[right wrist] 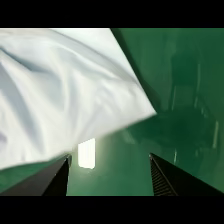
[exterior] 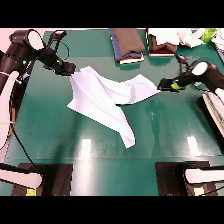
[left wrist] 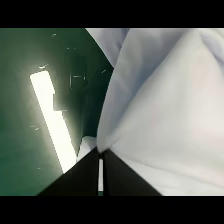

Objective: Fold the shirts.

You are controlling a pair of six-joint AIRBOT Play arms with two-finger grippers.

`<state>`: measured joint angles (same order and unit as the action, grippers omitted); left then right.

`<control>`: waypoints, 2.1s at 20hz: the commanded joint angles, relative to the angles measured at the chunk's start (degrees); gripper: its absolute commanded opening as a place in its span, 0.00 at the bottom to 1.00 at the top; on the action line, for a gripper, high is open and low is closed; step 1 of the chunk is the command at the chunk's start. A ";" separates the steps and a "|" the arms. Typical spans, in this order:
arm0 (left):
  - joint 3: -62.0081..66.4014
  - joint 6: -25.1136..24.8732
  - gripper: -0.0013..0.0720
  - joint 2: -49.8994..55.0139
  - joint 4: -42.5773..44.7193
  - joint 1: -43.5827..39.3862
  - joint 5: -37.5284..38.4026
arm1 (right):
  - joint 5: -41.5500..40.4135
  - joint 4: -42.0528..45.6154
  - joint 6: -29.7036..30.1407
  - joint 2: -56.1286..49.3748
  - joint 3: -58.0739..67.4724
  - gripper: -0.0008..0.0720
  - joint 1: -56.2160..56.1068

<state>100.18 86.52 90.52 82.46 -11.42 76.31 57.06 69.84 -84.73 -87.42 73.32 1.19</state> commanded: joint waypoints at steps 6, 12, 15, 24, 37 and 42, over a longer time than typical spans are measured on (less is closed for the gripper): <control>-0.02 -0.07 0.05 -0.04 0.07 0.11 0.31 | 5.51 -0.61 -4.28 -16.17 13.33 0.51 -5.68; 1.51 -1.46 0.05 -2.05 5.14 0.11 0.72 | 7.17 7.30 -3.04 -9.38 18.95 0.03 -7.91; 8.09 -1.51 0.05 -7.39 9.07 0.11 0.72 | 11.52 9.99 -2.80 1.88 25.64 0.03 -7.76; 19.19 -3.23 0.04 -30.49 8.68 0.11 -0.90 | 24.57 9.77 -2.99 26.60 40.68 0.03 -7.54; 13.92 -4.52 0.05 -6.93 4.57 0.11 -2.82 | 42.66 9.75 -7.37 16.76 33.27 0.03 -7.54; 4.50 -4.28 0.10 9.73 -1.99 0.11 -0.20 | 23.96 9.79 -8.04 12.72 7.78 0.03 -7.39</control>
<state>108.95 82.02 91.83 84.18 -11.35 73.67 90.98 79.75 -92.09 -72.23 93.08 -6.35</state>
